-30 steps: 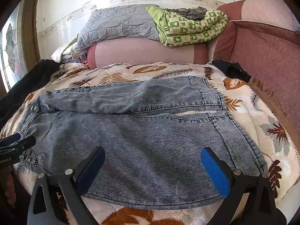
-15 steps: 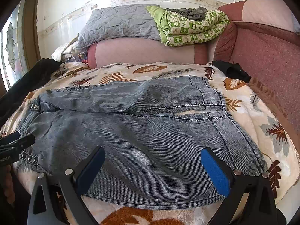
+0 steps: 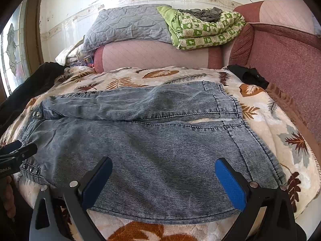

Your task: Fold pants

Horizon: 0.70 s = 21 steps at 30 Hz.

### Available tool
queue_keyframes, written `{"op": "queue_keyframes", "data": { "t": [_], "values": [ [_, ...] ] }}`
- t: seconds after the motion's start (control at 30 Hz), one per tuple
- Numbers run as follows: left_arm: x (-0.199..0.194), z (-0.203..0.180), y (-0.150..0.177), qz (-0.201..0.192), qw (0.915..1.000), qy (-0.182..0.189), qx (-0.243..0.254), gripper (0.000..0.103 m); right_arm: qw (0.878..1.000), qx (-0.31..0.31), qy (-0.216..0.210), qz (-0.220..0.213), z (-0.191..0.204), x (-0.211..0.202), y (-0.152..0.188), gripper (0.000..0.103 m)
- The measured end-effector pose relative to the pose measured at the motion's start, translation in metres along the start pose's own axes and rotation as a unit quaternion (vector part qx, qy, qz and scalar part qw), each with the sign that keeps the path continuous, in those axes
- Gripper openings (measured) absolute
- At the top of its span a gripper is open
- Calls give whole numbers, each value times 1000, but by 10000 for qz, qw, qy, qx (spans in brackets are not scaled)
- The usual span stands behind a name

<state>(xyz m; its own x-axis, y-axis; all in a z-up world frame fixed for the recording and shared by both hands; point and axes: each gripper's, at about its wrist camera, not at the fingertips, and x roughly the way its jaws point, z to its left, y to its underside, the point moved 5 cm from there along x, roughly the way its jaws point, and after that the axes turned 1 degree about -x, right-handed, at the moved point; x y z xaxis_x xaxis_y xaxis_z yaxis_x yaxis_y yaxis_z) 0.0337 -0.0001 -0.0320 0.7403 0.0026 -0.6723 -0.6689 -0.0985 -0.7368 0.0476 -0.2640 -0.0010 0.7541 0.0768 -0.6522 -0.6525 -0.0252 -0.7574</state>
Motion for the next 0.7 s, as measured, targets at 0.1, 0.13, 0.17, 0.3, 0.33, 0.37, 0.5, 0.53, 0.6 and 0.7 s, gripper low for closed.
{"op": "queue_keyframes", "data": {
  "t": [0.1,0.13,0.17,0.3,0.33,0.37,0.5,0.53,0.6,0.7],
  "values": [
    [-1,2,-1,-73,10000,-16,-10,103,10000,23,-13,31,-1,1,0,103],
    [-2,3,-2,-123,9999,-10,-25,103,10000,54,-31,62,-1,0,1,103],
    [-4,6,-3,-126,9999,-2,-54,103,9998,136,-82,110,-5,-1,0,103],
    [-15,31,-12,60,9991,-90,-409,103,9951,803,-486,314,-34,-13,-12,103],
    [-18,40,-14,142,9985,-165,-508,103,9935,925,-538,381,-44,-16,-15,103],
    [-20,47,-16,342,9975,-282,-546,103,9919,1028,-549,511,-60,-18,-20,103],
    [-22,88,-20,711,9918,-566,-901,103,9871,1158,-344,1050,-120,-7,-35,103],
    [-20,97,-19,704,9904,-574,-1038,103,9853,1195,-303,1186,-132,-1,-38,103],
    [-15,116,-11,931,9846,-699,-1305,103,9776,1366,-428,1544,-157,17,-41,103],
    [2,135,7,1248,9760,-797,-1600,103,9609,1628,-590,2163,-176,39,-32,100]
  ]
}}
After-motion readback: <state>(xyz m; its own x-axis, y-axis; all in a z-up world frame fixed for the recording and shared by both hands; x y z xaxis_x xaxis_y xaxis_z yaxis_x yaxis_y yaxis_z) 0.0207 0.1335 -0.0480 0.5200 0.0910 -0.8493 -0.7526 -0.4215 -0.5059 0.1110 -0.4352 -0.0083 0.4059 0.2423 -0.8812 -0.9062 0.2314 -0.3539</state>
